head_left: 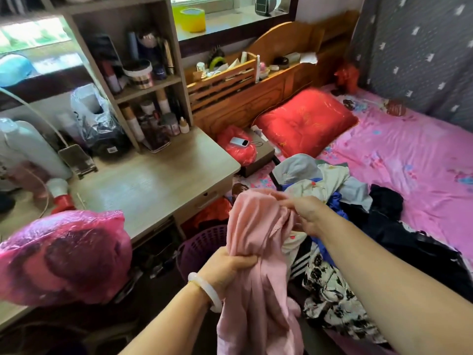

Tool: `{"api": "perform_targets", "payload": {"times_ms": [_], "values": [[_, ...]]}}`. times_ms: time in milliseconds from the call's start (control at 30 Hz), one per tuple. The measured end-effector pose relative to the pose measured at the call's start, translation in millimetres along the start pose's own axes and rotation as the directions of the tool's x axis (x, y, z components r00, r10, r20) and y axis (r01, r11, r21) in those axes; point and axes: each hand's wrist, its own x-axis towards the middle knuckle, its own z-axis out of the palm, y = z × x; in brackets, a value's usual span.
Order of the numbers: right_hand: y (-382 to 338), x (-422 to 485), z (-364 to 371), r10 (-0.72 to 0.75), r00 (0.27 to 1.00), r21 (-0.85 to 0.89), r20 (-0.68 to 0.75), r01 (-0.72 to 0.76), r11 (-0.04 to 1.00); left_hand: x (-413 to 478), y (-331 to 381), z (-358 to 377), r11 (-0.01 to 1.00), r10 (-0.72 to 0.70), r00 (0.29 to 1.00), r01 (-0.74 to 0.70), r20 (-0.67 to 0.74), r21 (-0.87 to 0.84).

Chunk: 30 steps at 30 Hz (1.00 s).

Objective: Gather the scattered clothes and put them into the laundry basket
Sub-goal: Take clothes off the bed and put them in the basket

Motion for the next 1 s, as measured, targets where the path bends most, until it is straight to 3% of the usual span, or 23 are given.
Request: {"api": "perform_targets", "payload": {"times_ms": [67,100,167,233,333,367,500,600,667,767,867,933,1000], "values": [[8,1,-13,-0.166,0.972,-0.249,-0.168,0.121,0.961,2,3,-3,1.000,0.012,1.000,-0.013,-0.021,-0.024],[8,-5,-13,-0.291,0.951,-0.275,-0.105,0.253,0.928,4,4,-3,1.000,0.008,1.000,-0.008,-0.021,-0.027],[9,-22,-3,-0.381,0.894,-0.207,0.237,0.430,0.879,5,12,1,1.000,0.000,1.000,0.000,0.000,-0.013],[16,-36,15,-0.291,0.783,-0.229,0.550,0.477,0.849,9,21,8,0.994,0.034,0.998,-0.039,0.049,0.104],[26,-46,31,-0.217,0.661,-0.256,0.718,0.542,0.800,17,35,15,0.981,0.059,0.996,-0.070,0.067,0.181],[28,-46,32,-0.223,0.652,-0.228,0.725,0.533,0.815,19,40,15,0.982,0.050,0.997,-0.059,0.051,0.180],[41,-40,26,-0.222,0.746,-0.254,0.628,0.466,0.848,31,43,2,0.997,-0.055,0.998,0.054,0.017,0.060],[50,-25,23,-0.197,0.899,-0.349,0.391,0.342,0.872,35,46,-7,0.999,-0.041,0.999,0.040,0.034,0.020],[47,-14,15,-0.149,0.968,-0.328,0.202,0.210,0.921,40,50,-21,0.988,0.078,0.997,-0.078,0.000,0.136],[30,-7,8,-0.058,0.998,-0.114,-0.003,0.057,0.992,43,47,-40,0.872,0.204,0.978,-0.202,0.045,0.445],[14,-9,19,0.021,1.000,0.194,0.002,-0.021,0.981,39,29,-31,0.747,0.192,0.954,-0.294,0.230,0.596],[4,-13,33,0.041,0.996,0.351,0.084,-0.068,0.934,45,13,-21,0.652,0.337,0.914,-0.399,0.225,0.645],[-7,-22,50,0.039,0.983,0.469,0.180,-0.120,0.875,56,2,-15,0.618,0.444,0.886,-0.411,0.134,0.670]]}}
